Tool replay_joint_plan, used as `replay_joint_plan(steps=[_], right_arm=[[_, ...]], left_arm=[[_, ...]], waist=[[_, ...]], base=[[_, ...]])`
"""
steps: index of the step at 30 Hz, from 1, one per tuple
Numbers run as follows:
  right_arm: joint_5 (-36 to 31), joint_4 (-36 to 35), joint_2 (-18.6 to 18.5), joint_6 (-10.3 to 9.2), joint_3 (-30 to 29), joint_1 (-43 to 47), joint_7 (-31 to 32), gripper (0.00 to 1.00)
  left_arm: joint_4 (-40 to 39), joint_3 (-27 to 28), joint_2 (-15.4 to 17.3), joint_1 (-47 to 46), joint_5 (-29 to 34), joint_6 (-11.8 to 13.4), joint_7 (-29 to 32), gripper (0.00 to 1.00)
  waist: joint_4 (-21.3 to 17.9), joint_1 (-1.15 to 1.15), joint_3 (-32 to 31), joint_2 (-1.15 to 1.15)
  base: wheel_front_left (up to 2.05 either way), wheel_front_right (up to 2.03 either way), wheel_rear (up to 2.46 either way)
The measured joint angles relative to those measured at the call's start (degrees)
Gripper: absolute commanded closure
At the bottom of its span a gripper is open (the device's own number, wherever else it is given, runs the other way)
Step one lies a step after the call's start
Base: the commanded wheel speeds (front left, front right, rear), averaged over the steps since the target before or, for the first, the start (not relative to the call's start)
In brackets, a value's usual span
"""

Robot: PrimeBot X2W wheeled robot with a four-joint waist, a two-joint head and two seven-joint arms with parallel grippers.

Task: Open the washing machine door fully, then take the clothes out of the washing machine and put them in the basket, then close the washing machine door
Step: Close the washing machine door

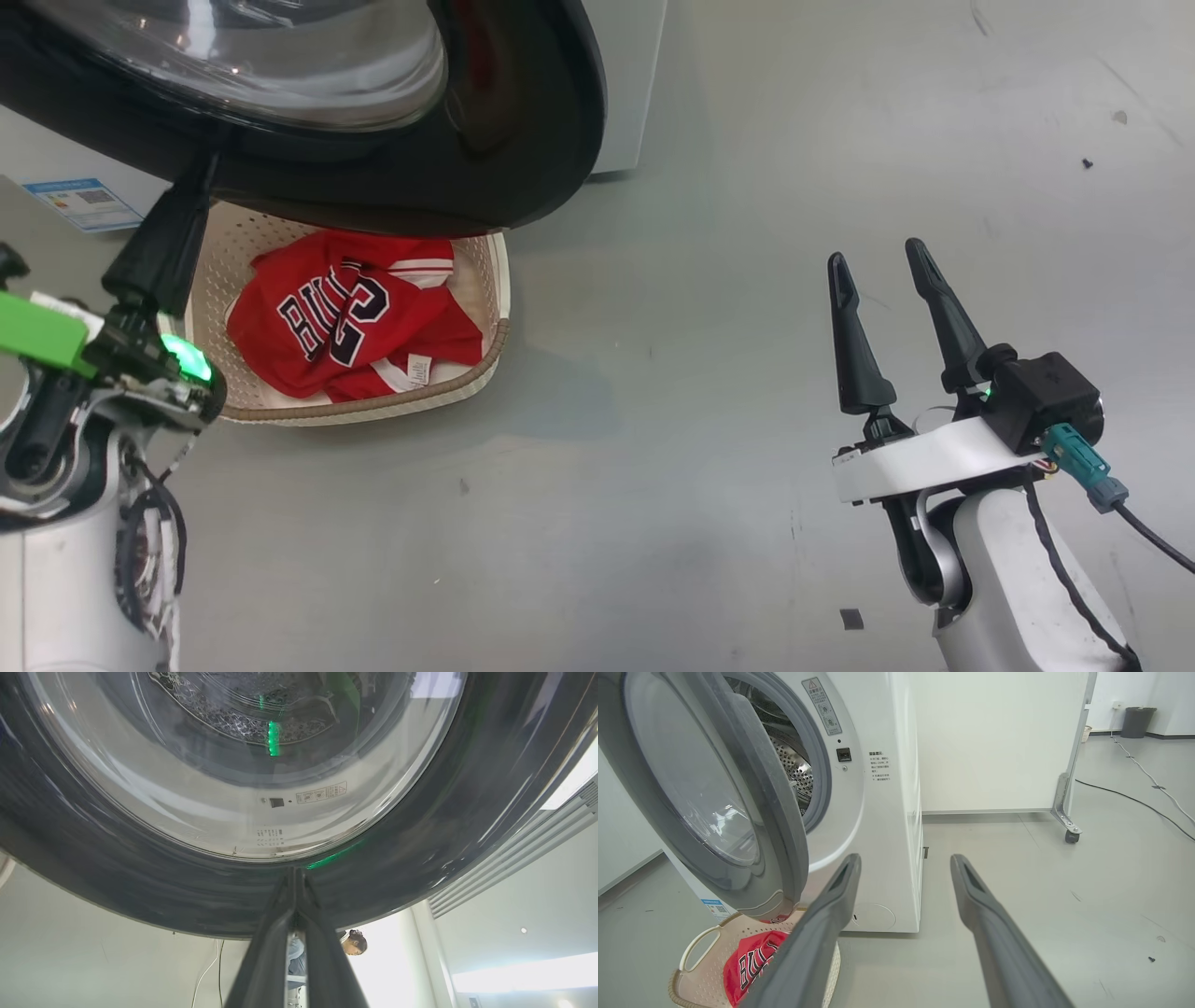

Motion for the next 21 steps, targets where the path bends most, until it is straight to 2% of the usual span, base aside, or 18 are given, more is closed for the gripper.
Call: replay_joint_plan(steps=[9,10,11,13,15,21], right_arm=[[-0.7,1.6,-0.2,0.55,-1.0,2.5,0.0,0.0],[-0.9,1.7,-0.3,0.55,-1.1,2.8,0.0,0.0],[-0.9,1.9,-0.3,0.59,-1.2,3.1,0.0,0.0],[-1.0,2.2,-0.4,0.85,-1.4,3.8,0.0,0.0],[-1.0,2.4,-0.4,1.02,-1.7,4.5,0.0,0.0],[-1.5,3.2,-0.4,1.58,-1.8,6.1,0.0,0.0]], left_arm=[[-5.2,3.5,-2.0,10.6,-1.2,0.0,-1.9,1.0],[-5.8,3.7,-2.1,11.7,-1.6,0.0,-1.9,0.97],[-6.4,4.1,-2.3,12.7,-1.6,0.0,-1.9,0.62],[-7.5,4.2,-2.4,14.6,-1.6,0.0,-1.9,0.41],[-8.4,4.0,-2.5,16.6,-1.6,0.0,-1.9,0.0],[-10.3,3.5,-2.6,22.4,-1.5,0.0,-3.1,0.0]], waist=[[2.9,0.0,-3.8,0.0],[3.2,0.0,-4.2,0.0],[3.5,0.0,-4.7,0.0],[4.1,0.0,-5.6,0.0],[4.7,0.0,-6.6,0.0],[6.3,0.0,-9.3,0.0]], base=[[0.0,0.0,0.0],[0.0,0.0,0.0],[0.0,0.0,0.0],[0.0,0.0,0.0],[0.0,0.0,0.0],[0.0,0.0,0.0]])
